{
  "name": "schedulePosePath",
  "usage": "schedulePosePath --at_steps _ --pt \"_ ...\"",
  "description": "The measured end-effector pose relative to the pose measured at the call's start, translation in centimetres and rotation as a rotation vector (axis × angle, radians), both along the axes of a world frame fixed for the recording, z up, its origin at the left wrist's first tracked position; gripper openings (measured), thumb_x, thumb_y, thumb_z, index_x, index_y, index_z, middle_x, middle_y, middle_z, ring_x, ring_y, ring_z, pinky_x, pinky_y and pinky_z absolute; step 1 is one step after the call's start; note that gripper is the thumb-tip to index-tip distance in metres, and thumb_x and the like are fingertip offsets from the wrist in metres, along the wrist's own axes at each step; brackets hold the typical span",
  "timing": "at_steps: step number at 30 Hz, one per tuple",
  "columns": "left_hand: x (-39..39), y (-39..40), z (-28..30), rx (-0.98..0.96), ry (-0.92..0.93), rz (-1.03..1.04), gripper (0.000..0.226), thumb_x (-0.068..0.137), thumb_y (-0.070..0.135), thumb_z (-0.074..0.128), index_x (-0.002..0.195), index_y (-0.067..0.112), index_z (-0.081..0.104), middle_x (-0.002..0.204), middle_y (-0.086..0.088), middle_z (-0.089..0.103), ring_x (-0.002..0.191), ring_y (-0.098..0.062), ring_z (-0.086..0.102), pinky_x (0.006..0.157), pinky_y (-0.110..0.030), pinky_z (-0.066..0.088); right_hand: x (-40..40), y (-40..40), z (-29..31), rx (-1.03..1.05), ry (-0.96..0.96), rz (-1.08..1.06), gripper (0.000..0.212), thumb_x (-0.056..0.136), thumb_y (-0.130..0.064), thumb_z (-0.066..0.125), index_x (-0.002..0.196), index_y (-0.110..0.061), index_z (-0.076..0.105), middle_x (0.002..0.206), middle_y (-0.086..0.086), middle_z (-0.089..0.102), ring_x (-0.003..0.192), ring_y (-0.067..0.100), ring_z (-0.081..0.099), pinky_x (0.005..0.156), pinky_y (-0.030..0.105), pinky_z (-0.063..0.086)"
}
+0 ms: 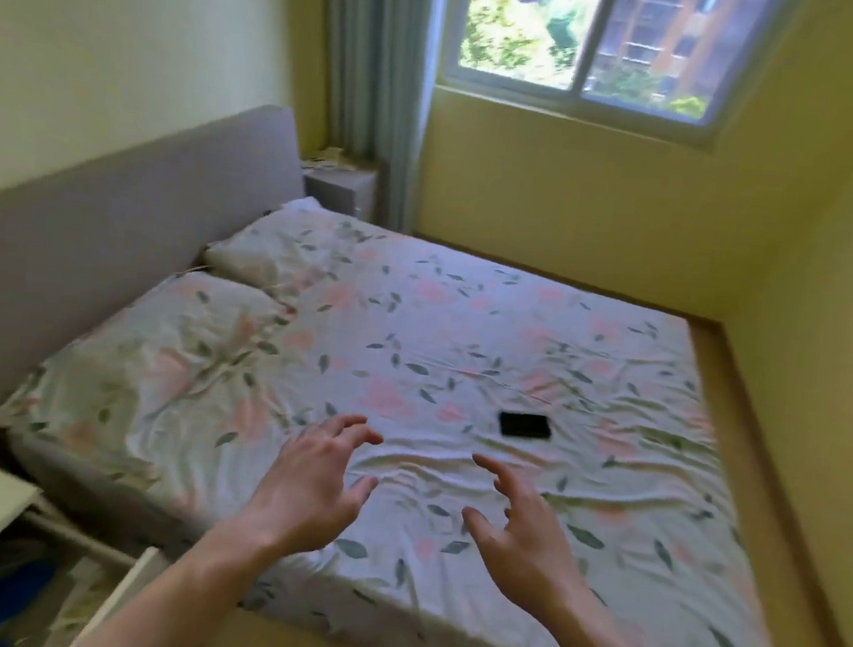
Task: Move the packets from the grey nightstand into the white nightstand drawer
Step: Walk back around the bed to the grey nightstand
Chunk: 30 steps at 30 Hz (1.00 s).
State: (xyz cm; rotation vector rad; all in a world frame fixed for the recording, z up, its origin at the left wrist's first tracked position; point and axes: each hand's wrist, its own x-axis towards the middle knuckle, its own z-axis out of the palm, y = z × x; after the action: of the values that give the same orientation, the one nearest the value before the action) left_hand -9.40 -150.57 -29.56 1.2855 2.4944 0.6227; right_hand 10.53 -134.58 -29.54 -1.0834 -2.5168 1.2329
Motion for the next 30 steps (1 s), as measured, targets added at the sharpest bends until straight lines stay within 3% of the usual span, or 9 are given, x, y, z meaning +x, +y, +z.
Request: schedulePosePath --at_steps 10,17,30 --pt "16.6 17.7 4.2 0.051 0.061 -0.296 0.046 0.095 0.049 0.061 0.139 0.043 0.049 0.157 0.019 0.033 0.142 -0.011 0.037 0.118 -0.034 0.03 21.1 13.2 3.6 0.032 0.096 -0.283 0.055 0.093 -0.029 0.067 0.142 -0.044 0.047 0.141 -0.023 0.048 0.135 0.003 0.045 0.115 0.033 0.04" --pt "24.1 31.7 4.7 0.066 0.091 -0.456 0.046 0.094 0.049 0.063 0.138 0.042 0.05 0.157 0.017 0.035 0.141 -0.014 0.039 0.117 -0.035 0.033 32.6 22.3 4.9 0.076 0.117 -0.452 0.053 0.095 -0.028 0.067 0.14 -0.047 0.048 0.136 -0.027 0.047 0.129 -0.003 0.043 0.113 0.029 0.039" --pt "42.1 58.7 4.8 0.134 0.062 -0.714 0.045 0.093 0.053 0.06 0.136 0.044 0.05 0.156 0.017 0.034 0.141 -0.011 0.04 0.117 -0.041 0.036 50.5 41.4 7.1 0.11 0.122 -0.713 0.052 0.096 -0.027 0.068 0.141 -0.044 0.049 0.129 -0.023 0.044 0.124 0.0 0.043 0.103 0.023 0.039"
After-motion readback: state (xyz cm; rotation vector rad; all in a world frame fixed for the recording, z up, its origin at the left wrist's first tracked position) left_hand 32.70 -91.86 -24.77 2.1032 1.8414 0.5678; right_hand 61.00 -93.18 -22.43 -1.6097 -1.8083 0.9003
